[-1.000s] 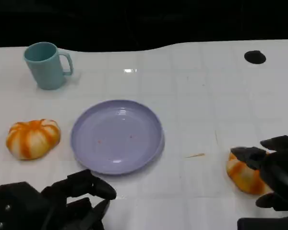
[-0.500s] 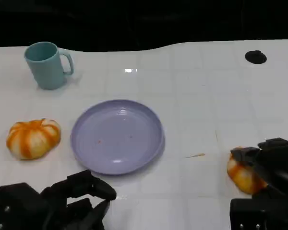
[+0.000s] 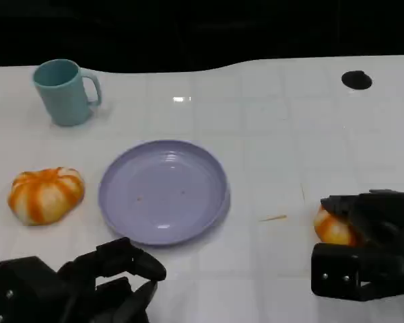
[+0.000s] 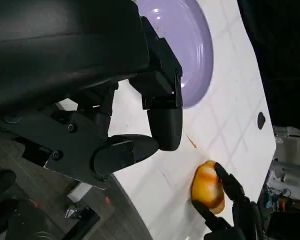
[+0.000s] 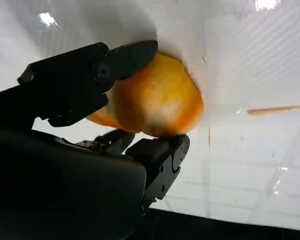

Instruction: Grasp the bread from the table and place it into the plate.

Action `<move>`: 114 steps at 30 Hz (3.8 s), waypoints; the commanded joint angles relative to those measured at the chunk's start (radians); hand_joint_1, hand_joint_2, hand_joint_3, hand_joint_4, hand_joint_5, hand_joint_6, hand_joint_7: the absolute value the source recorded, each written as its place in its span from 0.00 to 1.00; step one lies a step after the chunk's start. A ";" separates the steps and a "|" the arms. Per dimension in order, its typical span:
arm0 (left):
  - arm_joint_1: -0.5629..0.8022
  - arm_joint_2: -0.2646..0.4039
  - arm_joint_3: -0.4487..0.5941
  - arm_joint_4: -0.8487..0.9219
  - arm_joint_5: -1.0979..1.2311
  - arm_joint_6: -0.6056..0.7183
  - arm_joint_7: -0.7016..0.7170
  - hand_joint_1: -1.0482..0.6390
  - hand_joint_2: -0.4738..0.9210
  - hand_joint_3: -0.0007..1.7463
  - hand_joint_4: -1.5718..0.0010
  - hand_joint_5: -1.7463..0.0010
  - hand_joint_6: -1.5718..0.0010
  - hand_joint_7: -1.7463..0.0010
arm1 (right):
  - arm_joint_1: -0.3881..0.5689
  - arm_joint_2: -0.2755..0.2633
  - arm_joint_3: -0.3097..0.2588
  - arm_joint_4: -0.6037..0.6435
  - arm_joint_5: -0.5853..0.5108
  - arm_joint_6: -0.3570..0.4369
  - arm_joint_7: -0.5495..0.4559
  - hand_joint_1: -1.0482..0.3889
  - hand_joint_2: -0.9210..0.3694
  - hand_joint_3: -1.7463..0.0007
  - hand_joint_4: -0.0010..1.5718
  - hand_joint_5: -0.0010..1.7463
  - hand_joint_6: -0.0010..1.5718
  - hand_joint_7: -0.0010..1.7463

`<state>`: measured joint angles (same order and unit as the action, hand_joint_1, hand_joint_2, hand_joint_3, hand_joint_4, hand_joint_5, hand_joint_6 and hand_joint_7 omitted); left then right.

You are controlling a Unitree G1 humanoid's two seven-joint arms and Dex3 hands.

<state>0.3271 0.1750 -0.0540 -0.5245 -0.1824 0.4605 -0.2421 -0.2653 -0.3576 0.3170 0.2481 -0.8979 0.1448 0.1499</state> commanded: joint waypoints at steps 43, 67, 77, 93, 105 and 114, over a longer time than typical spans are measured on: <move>0.026 0.006 -0.019 -0.038 0.020 0.006 0.014 0.47 0.90 0.41 0.58 0.00 0.61 0.25 | -0.083 0.132 -0.006 0.050 0.212 -0.352 -0.462 0.65 0.51 0.23 0.62 1.00 0.54 0.86; 0.020 -0.006 -0.046 -0.009 0.041 -0.026 0.020 0.46 0.89 0.41 0.57 0.00 0.61 0.25 | -0.393 0.359 0.082 0.490 0.264 -0.504 -0.491 0.65 0.49 0.22 0.62 1.00 0.46 1.00; 0.025 -0.030 -0.047 -0.009 0.034 -0.015 0.022 0.47 0.89 0.41 0.58 0.00 0.61 0.25 | -0.530 0.448 0.108 0.751 0.277 -0.571 -0.523 0.61 0.44 0.26 0.60 1.00 0.47 0.91; 0.022 -0.026 -0.054 0.000 0.053 -0.028 0.016 0.47 0.89 0.42 0.57 0.00 0.61 0.25 | -0.599 0.485 0.141 0.842 0.316 -0.485 -0.289 0.44 0.03 0.84 0.10 0.29 0.27 0.07; 0.021 -0.039 -0.050 0.003 0.040 -0.025 0.020 0.47 0.89 0.42 0.57 0.00 0.60 0.25 | -0.573 0.459 0.175 0.731 0.303 -0.396 -0.191 0.22 0.00 0.79 0.00 0.05 0.10 0.00; 0.019 -0.035 -0.050 0.003 0.047 -0.021 0.021 0.46 0.88 0.43 0.58 0.00 0.60 0.25 | -0.539 0.421 0.187 0.641 0.302 -0.399 -0.183 0.20 0.00 0.79 0.01 0.06 0.11 0.00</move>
<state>0.3461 0.1313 -0.1096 -0.5241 -0.1399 0.4424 -0.2311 -0.8212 0.0925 0.5060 0.9300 -0.5992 -0.2512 -0.0408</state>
